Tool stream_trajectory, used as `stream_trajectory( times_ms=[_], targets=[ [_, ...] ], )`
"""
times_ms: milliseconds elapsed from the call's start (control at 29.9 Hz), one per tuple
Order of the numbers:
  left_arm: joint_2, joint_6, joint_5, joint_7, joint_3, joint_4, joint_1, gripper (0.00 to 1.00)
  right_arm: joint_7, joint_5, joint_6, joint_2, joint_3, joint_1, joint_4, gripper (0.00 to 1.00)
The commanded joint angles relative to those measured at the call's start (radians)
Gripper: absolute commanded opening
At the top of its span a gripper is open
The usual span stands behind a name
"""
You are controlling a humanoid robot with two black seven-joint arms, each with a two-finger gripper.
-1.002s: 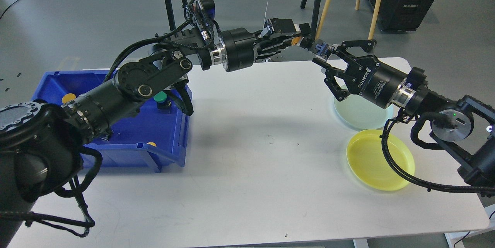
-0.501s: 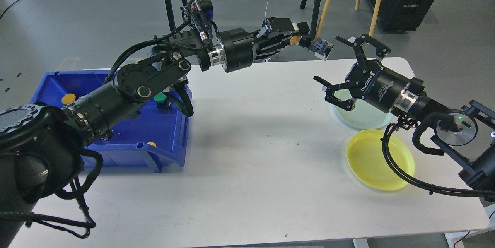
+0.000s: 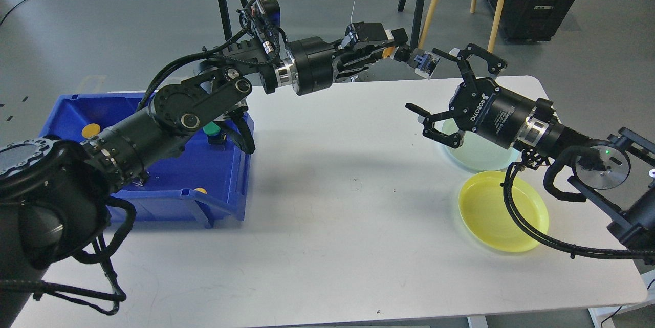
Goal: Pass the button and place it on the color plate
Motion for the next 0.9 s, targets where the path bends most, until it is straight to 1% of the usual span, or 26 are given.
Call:
stream_trajectory(
  times_ms=[0, 200, 267, 301, 334, 367, 401, 468, 501, 568, 835, 868],
  targets=[
    [-0.001, 0.0, 0.0, 0.0, 0.0, 0.002, 0.0, 0.06, 0.001, 0.0, 0.0, -0.006, 0.001, 0.0, 0.026, 0.98],
    [0.0, 0.0, -0.008, 0.0, 0.0, 0.004, 0.0, 0.06, 0.007, 0.001, 0.0, -0.004, 0.001, 0.0, 0.031, 0.97],
    [-0.001, 0.0, -0.008, 0.0, 0.002, 0.004, 0.0, 0.06, 0.007, 0.003, 0.0, -0.003, 0.001, 0.005, 0.031, 0.93],
    [-0.001, 0.0, -0.009, 0.0, 0.0, 0.004, 0.0, 0.06, 0.007, 0.008, 0.0, -0.003, 0.001, 0.005, 0.031, 0.89],
    [0.0, 0.0, -0.009, 0.0, 0.002, 0.004, 0.0, 0.06, 0.009, 0.008, 0.0, -0.003, 0.001, 0.005, 0.03, 0.81],
    [-0.001, 0.0, -0.009, 0.0, 0.002, 0.004, 0.0, 0.07, 0.009, 0.008, 0.0, -0.003, 0.001, 0.005, 0.028, 0.67],
    [-0.001, 0.0, -0.009, 0.0, 0.002, 0.004, 0.0, 0.06, 0.009, 0.008, 0.0, -0.003, 0.001, 0.005, 0.025, 0.45],
    [0.0, 0.0, -0.009, 0.0, 0.002, 0.004, 0.0, 0.07, 0.01, 0.008, 0.0, 0.0, 0.001, 0.006, 0.02, 0.23],
    [0.0, 0.0, -0.009, 0.0, 0.002, 0.004, 0.0, 0.06, 0.013, 0.008, 0.0, 0.005, 0.003, 0.006, 0.02, 0.15],
    [-0.001, 0.0, -0.009, 0.0, 0.002, 0.004, 0.0, 0.06, 0.022, 0.008, 0.0, 0.005, 0.014, 0.008, 0.02, 0.02],
    [-0.001, 0.0, -0.009, 0.0, 0.0, 0.002, 0.0, 0.07, 0.042, 0.014, 0.0, 0.003, 0.018, 0.006, 0.02, 0.0],
    [-0.001, 0.0, -0.009, 0.0, 0.002, 0.002, 0.0, 0.08, 0.044, 0.014, 0.0, 0.002, 0.018, 0.006, 0.019, 0.0]
  ],
)
